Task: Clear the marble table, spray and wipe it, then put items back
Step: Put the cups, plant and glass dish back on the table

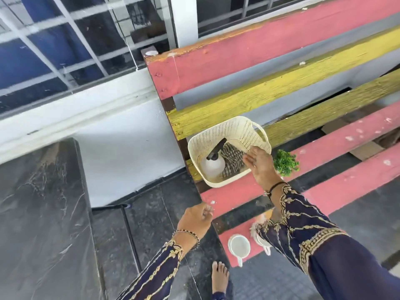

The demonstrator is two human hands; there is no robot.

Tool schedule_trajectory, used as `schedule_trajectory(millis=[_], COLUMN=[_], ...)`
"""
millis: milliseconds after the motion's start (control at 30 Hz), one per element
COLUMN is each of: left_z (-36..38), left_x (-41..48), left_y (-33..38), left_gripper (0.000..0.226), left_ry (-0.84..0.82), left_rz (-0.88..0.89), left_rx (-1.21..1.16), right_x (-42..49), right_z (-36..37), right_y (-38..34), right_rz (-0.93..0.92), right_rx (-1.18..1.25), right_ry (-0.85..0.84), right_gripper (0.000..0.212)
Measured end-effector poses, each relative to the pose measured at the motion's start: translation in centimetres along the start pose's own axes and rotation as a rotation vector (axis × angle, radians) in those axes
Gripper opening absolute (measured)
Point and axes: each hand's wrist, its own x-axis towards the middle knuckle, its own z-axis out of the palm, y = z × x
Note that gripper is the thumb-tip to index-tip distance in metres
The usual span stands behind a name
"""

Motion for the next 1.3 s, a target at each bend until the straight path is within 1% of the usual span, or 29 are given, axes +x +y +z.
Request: schedule_trajectory(millis=[67, 167, 233, 300, 367, 400, 467, 533, 600, 733, 800, 867, 933, 1067, 1300], left_z=[0.9, 2.5, 3.6, 4.8, 6.1, 6.9, 8.1, 9.3, 10.4, 12.5, 13.5, 14.3, 14.9, 15.4, 14.1], left_x=[0.1, 0.4, 0.5, 0.3, 0.2, 0.1, 0.0, 0.2, 0.4, 1.1, 1.4, 1.6, 1.9, 2.1, 1.4], left_y=[0.2, 0.4, 0.4, 0.2, 0.1, -0.1, -0.3, -0.7, -1.0, -1.3, -1.4, -1.8, -2.1, -3.0, -3.3], left_gripper=[0.023, 0.022, 0.023, 0.028, 0.036, 0.04, 0.047, 0.053, 0.055, 0.055, 0.053, 0.053, 0.052, 0.046, 0.045], left_ry=[-0.036, -0.1, -0.141, -0.18, -0.225, -0.247, -0.269, -0.284, -0.306, -0.329, -0.32, -0.321, -0.321, -0.284, -0.302], left_rz=[-0.009, -0.026, -0.061, -0.105, -0.125, -0.127, -0.128, -0.138, -0.15, -0.175, -0.175, -0.172, -0.17, -0.168, -0.163], left_rx=[0.003, 0.035, 0.063, 0.124, 0.215, 0.255, 0.311, 0.342, 0.357, 0.366, 0.344, 0.312, 0.29, 0.29, 0.391], right_x=[-1.1, -2.8, -4.0, -5.2, -6.1, -6.4, -6.7, -6.8, -7.0, -6.8, -6.6, -6.3, -5.9, -5.6, -6.8], right_z=[-1.2, -2.9, -4.1, -5.6, -7.4, -8.6, -10.8, -12.8, -14.6, -16.9, -17.5, -17.9, -18.2, -18.4, -17.2], right_y=[0.7, 2.2, 3.6, 5.0, 6.5, 7.5, 9.3, 10.9, 12.2, 14.5, 15.3, 16.0, 16.5, 17.0, 16.2], right_rz=[0.01, 0.015, 0.006, -0.01, -0.048, -0.073, -0.129, -0.181, -0.232, -0.278, -0.262, -0.237, -0.23, -0.288, -0.299], right_rx=[0.044, 0.001, -0.054, -0.122, -0.252, -0.327, -0.508, -0.812, -1.098, -1.407, -1.511, -1.528, -1.488, -1.464, -1.479], right_ry=[-0.04, -0.126, -0.157, -0.169, -0.181, -0.187, -0.183, -0.141, -0.1, -0.163, -0.195, -0.216, -0.229, -0.238, -0.223], right_gripper=[0.03, 0.026, 0.024, 0.017, 0.011, 0.012, 0.019, 0.027, 0.042, 0.074, 0.082, 0.084, 0.082, 0.077, 0.072])
